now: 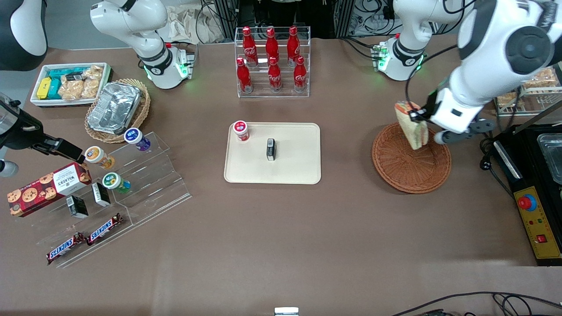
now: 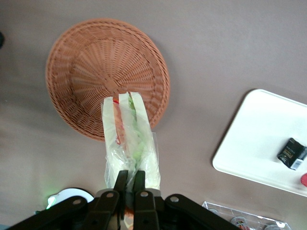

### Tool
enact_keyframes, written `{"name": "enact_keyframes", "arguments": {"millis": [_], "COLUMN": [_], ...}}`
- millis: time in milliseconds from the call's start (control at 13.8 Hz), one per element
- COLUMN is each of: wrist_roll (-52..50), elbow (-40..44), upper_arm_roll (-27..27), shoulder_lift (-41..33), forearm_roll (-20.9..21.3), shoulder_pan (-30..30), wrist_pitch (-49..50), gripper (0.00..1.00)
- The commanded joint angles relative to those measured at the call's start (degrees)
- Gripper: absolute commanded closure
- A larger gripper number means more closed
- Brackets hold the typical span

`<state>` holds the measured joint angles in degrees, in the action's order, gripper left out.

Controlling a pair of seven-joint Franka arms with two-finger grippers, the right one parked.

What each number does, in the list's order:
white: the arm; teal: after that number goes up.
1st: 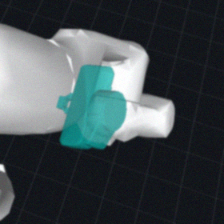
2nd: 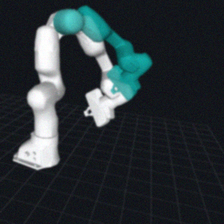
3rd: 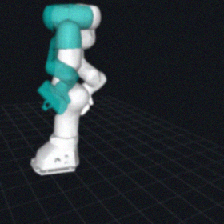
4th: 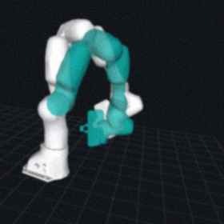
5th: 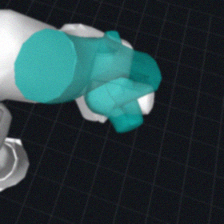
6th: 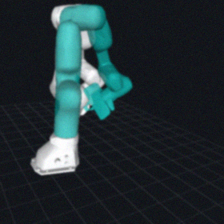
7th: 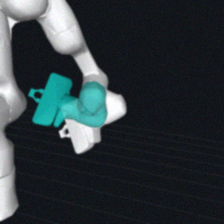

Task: Place sandwich from basket to tray
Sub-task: 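Carry the held sandwich over to the cream tray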

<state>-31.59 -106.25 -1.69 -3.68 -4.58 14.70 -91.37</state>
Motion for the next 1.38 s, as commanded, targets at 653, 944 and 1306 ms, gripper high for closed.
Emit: {"name": "enact_keyframes", "arguments": {"millis": [653, 944, 1306], "wrist_roll": [-7.61, -6.21, -2.69], "elbow": [-2.38, -2.55, -4.32], "upper_arm_roll": [-6.31, -6.22, -6.57], "shoulder_lift": [7.8, 11.23, 15.44], "forearm_roll": [-3.77, -3.33, -2.98], "shoulder_pan": [10.86, 14.3, 17.38], "wrist_pitch": [-14.61, -19.8, -29.82], "gripper": [1.0, 1.0, 1.0]}}
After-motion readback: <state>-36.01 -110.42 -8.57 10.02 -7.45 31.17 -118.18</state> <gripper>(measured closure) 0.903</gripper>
